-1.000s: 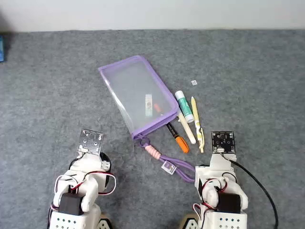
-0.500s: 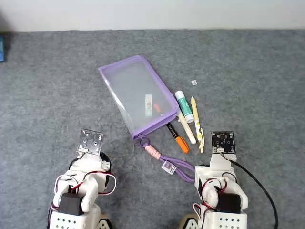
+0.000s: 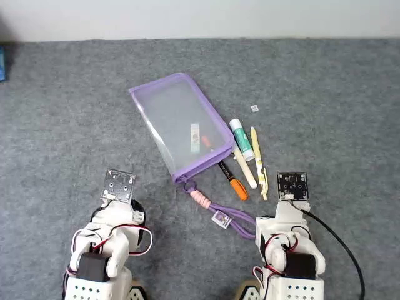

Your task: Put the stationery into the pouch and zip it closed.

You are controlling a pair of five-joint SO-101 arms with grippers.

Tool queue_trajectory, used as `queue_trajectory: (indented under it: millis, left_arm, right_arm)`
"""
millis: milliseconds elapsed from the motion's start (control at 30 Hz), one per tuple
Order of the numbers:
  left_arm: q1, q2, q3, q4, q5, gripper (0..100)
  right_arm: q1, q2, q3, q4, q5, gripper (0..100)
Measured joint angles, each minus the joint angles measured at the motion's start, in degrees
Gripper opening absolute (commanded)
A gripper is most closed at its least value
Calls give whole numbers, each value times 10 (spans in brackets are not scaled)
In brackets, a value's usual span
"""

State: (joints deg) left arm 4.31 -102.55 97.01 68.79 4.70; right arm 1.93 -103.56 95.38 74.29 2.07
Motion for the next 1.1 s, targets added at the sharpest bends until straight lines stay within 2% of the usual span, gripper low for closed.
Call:
queue_trajectory:
  millis: [733, 867, 1100]
  left_arm:
    - [0, 0, 0, 0, 0, 15]
    - [0, 0, 0, 0, 0, 15]
    - [0, 0, 0, 0, 0, 15]
  right_arm:
    - [0, 0, 0, 0, 0, 9]
    - [6, 1, -7, 3, 69, 9]
    - [25, 47, -69, 17, 102, 8]
